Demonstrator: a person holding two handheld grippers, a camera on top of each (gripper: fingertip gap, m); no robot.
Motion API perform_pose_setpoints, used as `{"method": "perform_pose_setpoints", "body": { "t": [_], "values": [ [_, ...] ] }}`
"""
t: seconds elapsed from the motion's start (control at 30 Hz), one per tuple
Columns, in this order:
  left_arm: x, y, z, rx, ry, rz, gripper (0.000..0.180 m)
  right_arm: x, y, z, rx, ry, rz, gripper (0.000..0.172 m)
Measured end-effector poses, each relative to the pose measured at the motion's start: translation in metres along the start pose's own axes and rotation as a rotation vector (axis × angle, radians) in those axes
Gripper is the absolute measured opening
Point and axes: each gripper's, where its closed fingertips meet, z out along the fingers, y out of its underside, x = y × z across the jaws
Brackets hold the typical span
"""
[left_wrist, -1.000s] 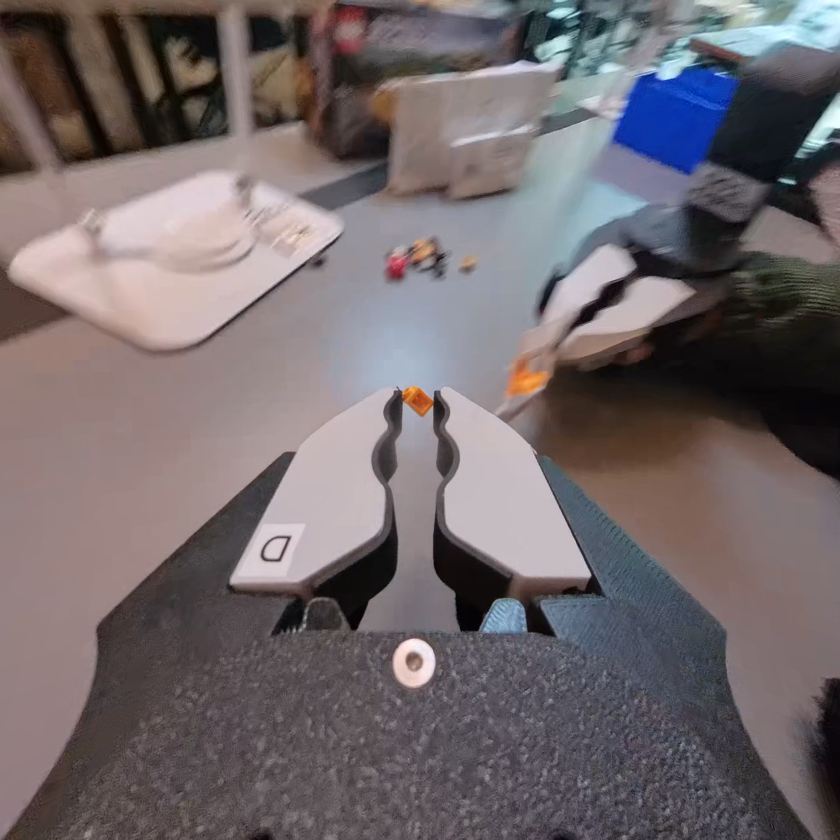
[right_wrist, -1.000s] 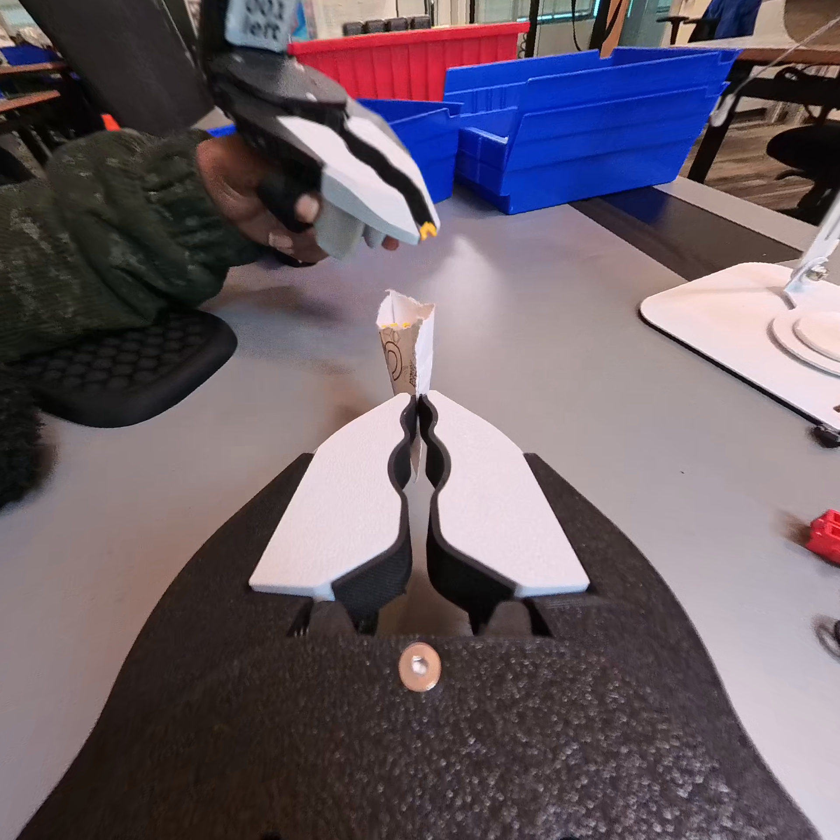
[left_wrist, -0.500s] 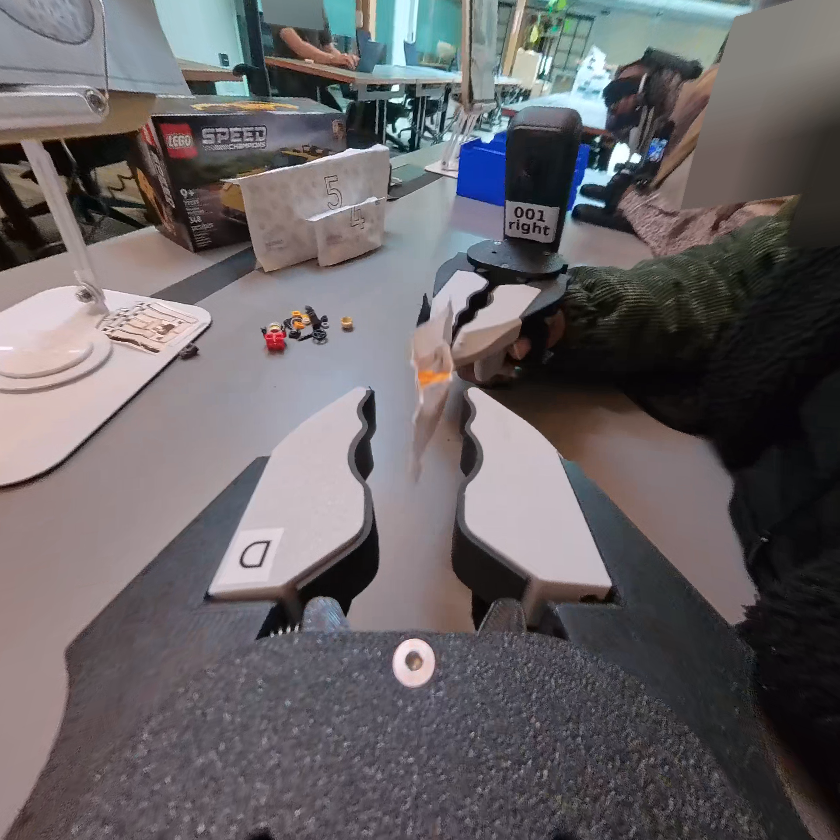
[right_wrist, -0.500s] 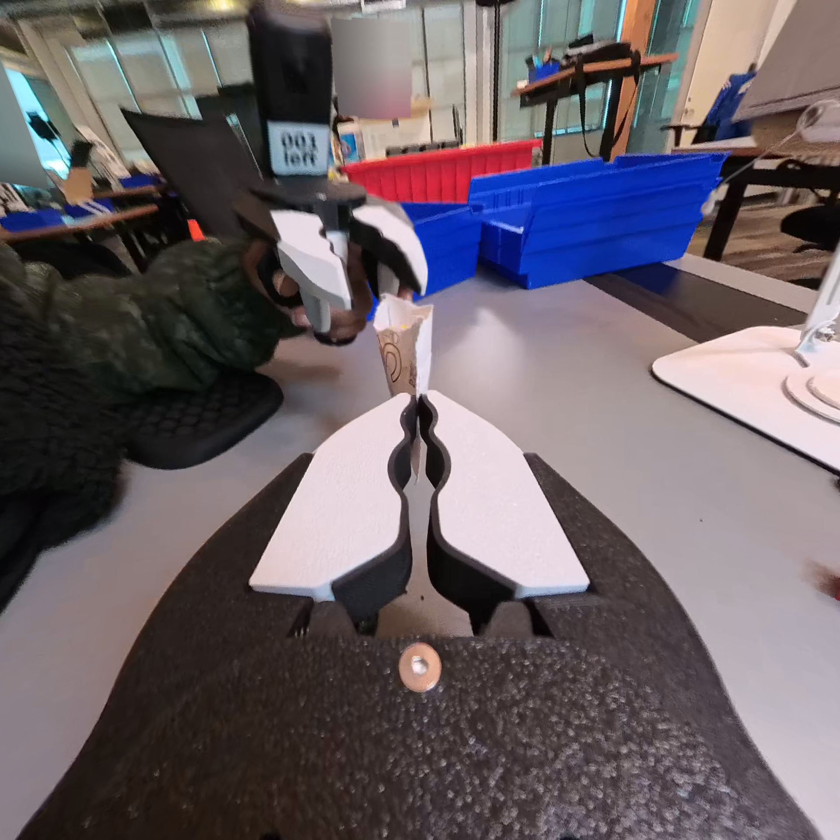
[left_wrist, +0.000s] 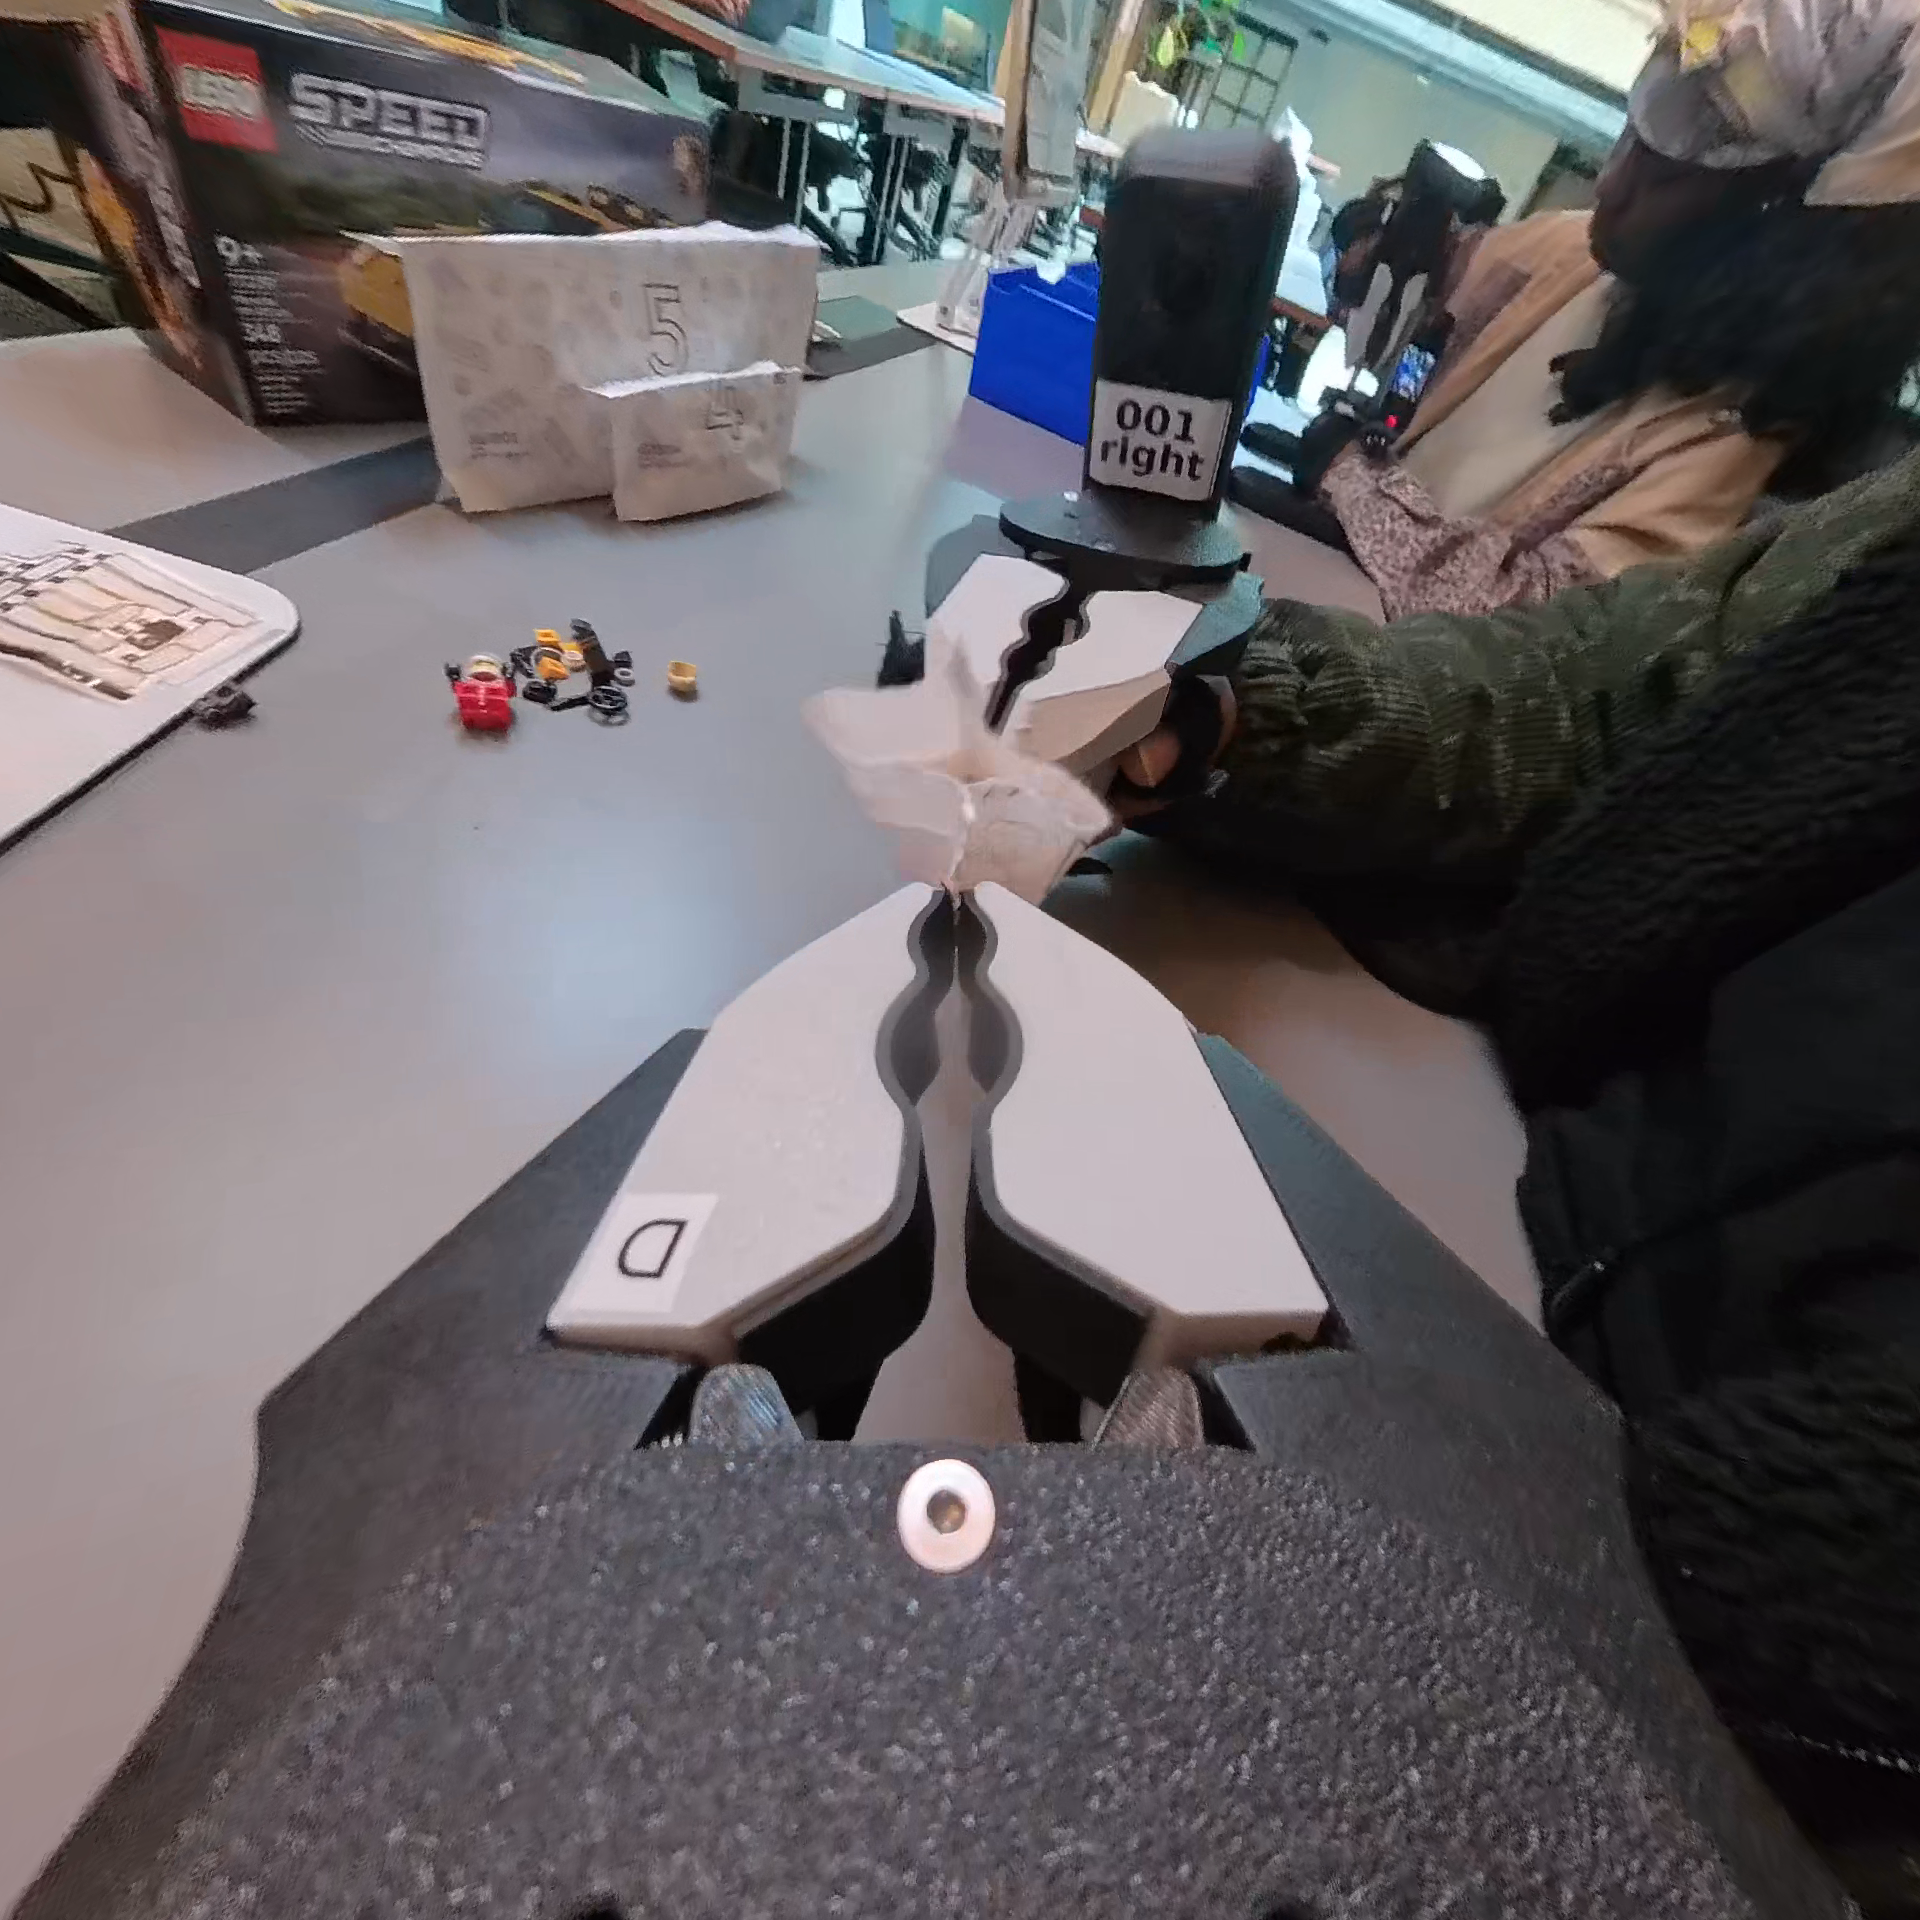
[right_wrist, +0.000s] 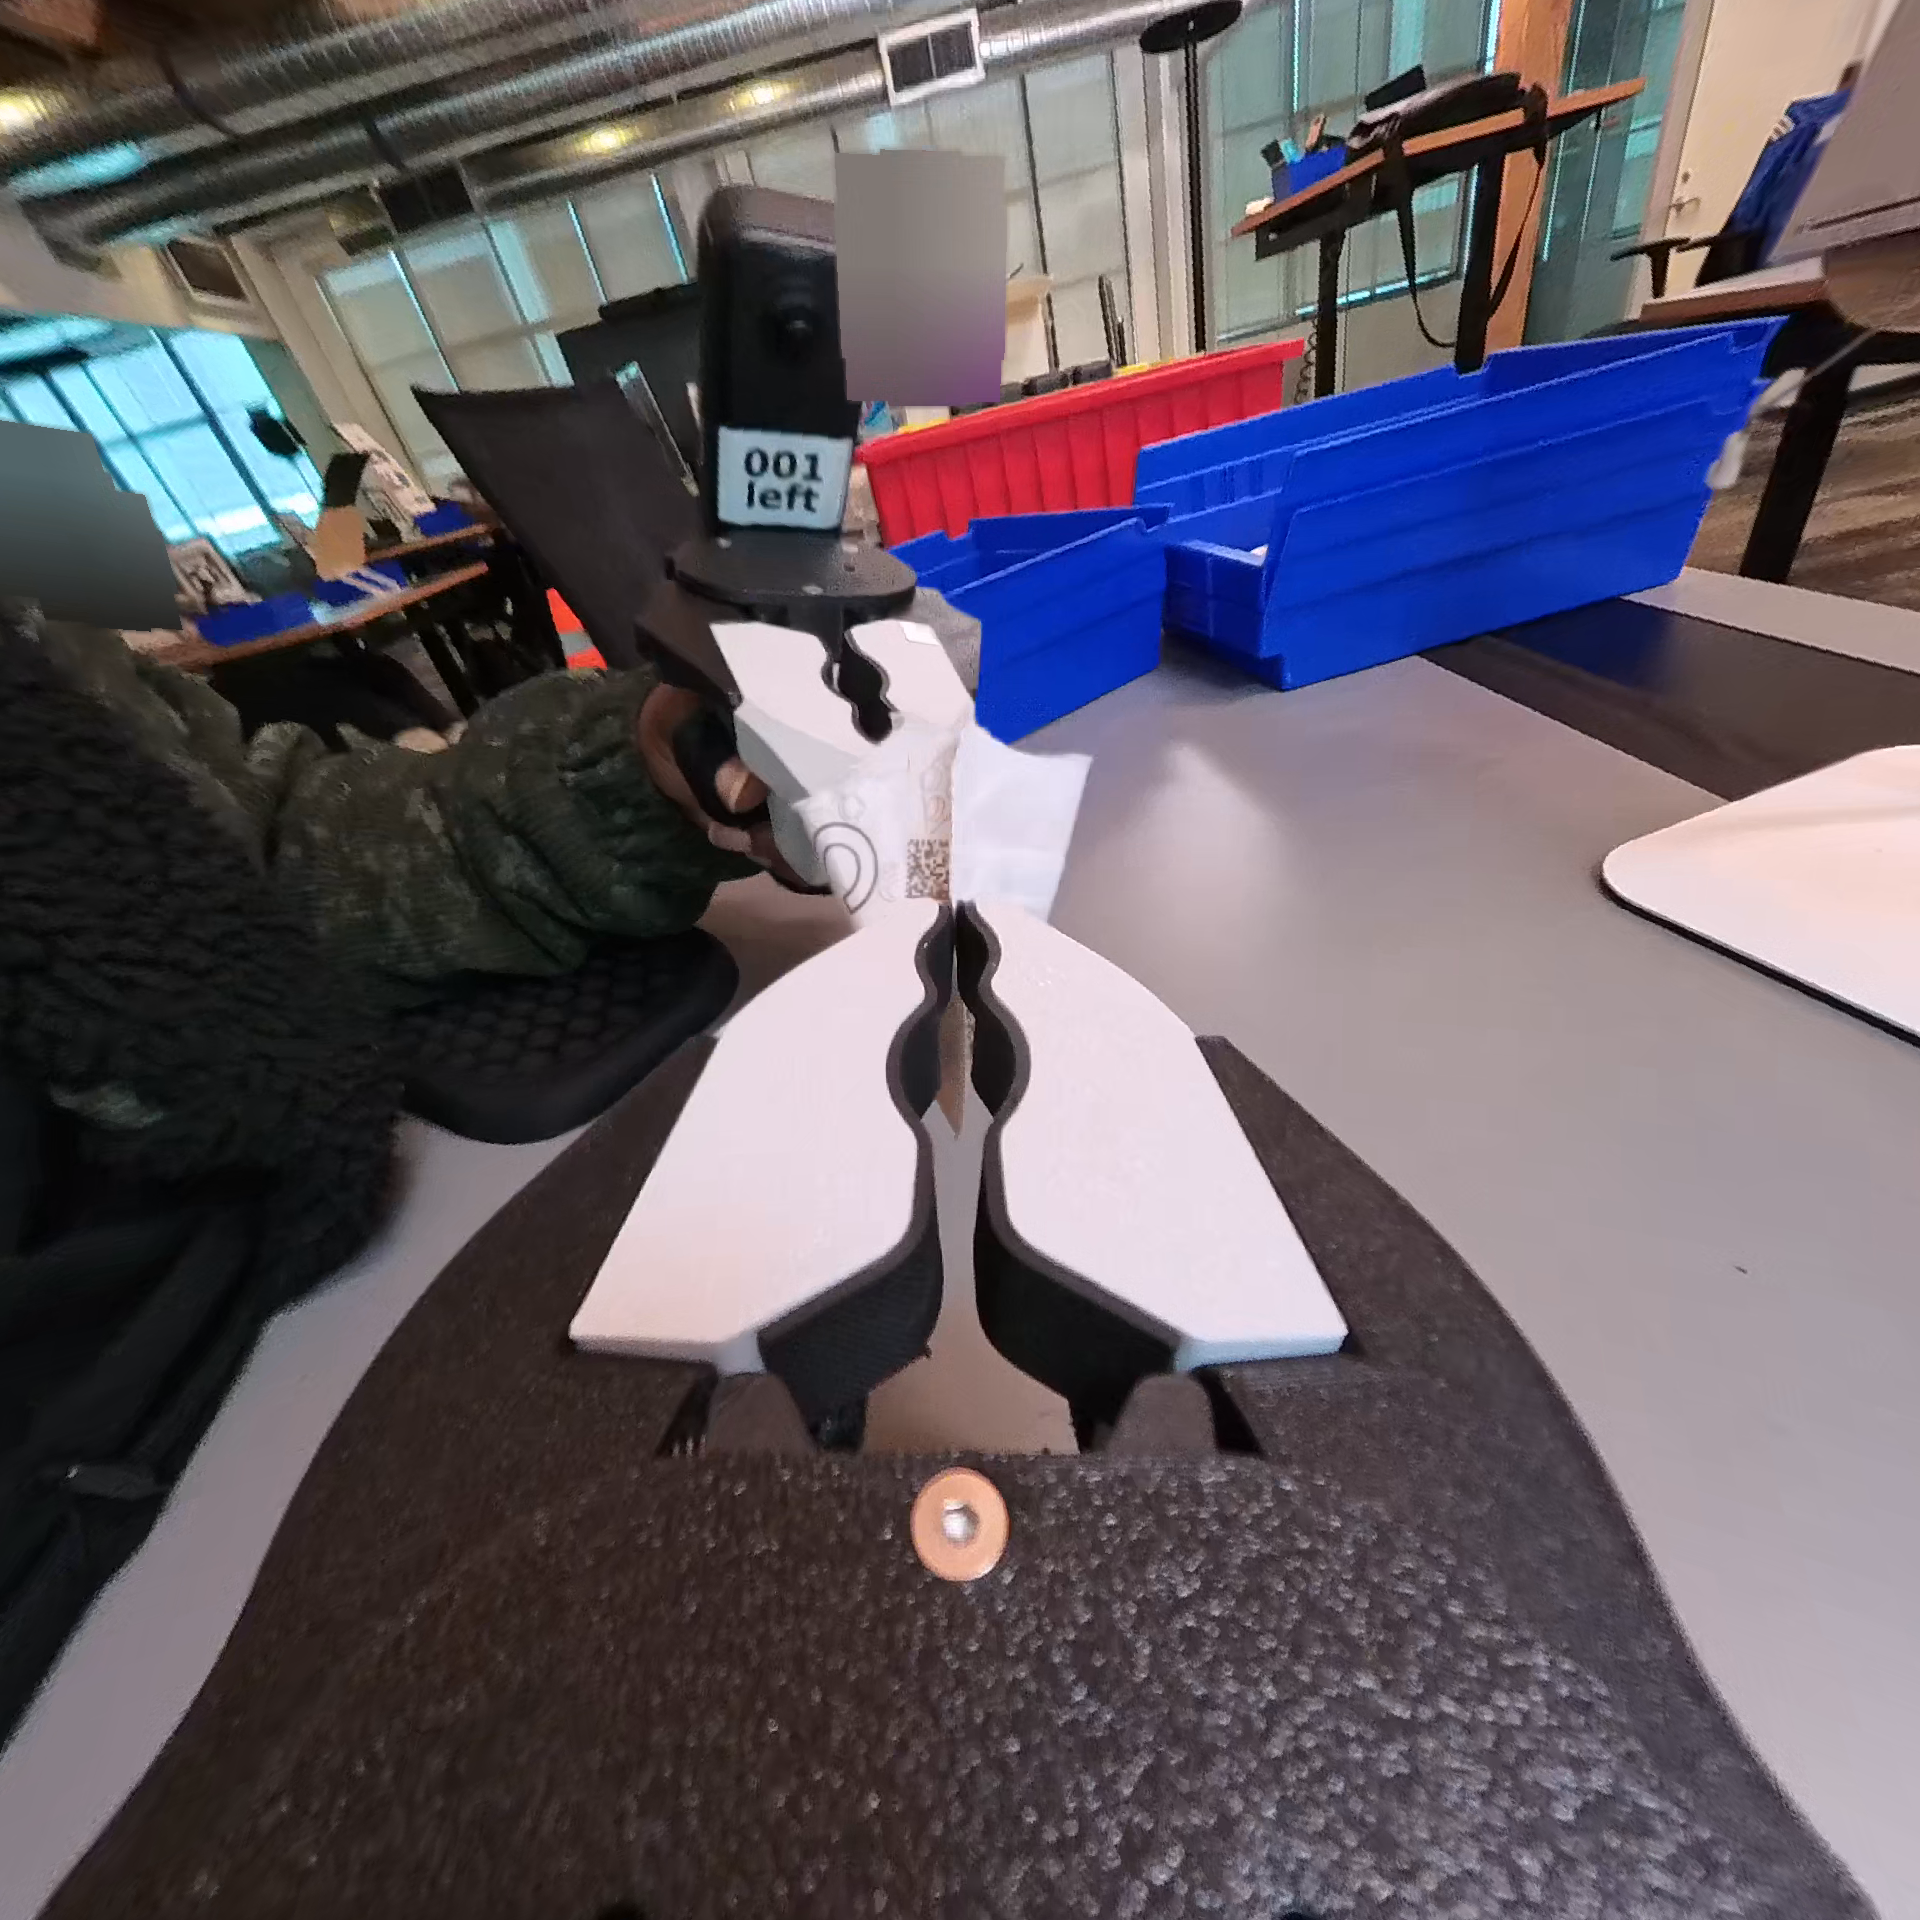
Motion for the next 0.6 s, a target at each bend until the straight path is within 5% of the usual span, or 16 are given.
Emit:
{"method": "perform_pose_setpoints", "body": {
  "t": [0.6],
  "values": [
    [-0.002, -0.016, -0.022, 0.092, 0.004, -0.004, 0.001, -0.005, -0.01, -0.007, -0.002, -0.016, -0.08, 0.0]
  ]
}}
